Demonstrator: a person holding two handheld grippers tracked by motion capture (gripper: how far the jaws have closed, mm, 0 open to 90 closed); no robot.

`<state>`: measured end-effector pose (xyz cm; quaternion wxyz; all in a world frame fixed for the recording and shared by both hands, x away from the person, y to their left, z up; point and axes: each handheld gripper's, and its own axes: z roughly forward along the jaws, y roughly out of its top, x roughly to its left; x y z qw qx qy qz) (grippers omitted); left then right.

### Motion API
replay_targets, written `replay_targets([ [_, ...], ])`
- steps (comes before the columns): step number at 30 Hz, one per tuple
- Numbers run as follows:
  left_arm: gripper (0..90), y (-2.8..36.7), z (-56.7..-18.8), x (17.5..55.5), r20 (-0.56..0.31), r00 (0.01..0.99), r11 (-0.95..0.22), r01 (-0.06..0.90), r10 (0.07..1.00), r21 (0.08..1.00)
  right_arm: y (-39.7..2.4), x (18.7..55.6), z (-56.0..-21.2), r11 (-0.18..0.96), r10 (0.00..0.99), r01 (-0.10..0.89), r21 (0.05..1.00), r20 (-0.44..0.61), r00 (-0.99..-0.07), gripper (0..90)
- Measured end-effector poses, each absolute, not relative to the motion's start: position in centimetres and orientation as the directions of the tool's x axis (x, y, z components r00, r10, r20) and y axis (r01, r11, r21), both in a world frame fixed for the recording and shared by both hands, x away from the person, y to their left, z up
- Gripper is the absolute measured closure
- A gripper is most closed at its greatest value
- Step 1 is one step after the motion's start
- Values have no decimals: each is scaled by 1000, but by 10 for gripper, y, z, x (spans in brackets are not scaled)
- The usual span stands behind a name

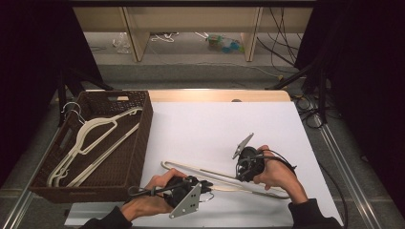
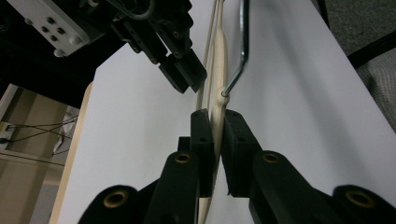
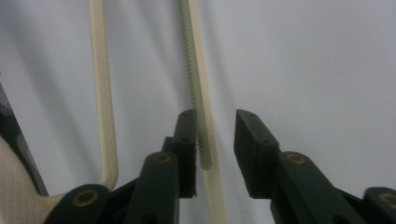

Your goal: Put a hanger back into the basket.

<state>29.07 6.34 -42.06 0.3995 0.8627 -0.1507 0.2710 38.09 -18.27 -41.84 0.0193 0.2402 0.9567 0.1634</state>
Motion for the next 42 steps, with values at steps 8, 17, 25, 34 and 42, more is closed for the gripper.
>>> replay_targets([
  [8,845,66,-410,297,564,826,-646,-421,18,637,-201,381,-383,720,585,504,477,-28,-810,453],
  [17,857,75,-381,320,562,827,-650,-417,20,636,-223,377,-342,575,672,464,674,-66,-737,413],
  [25,857,93,-375,322,382,880,-623,-136,281,771,-244,372,-326,507,735,491,708,-57,-676,372],
  [34,857,116,-361,335,208,884,-523,47,419,851,-255,364,-321,482,752,475,736,-69,-656,370],
  [42,858,140,-345,341,103,868,-425,131,485,895,-261,354,-328,476,751,457,752,-77,-656,367],
])
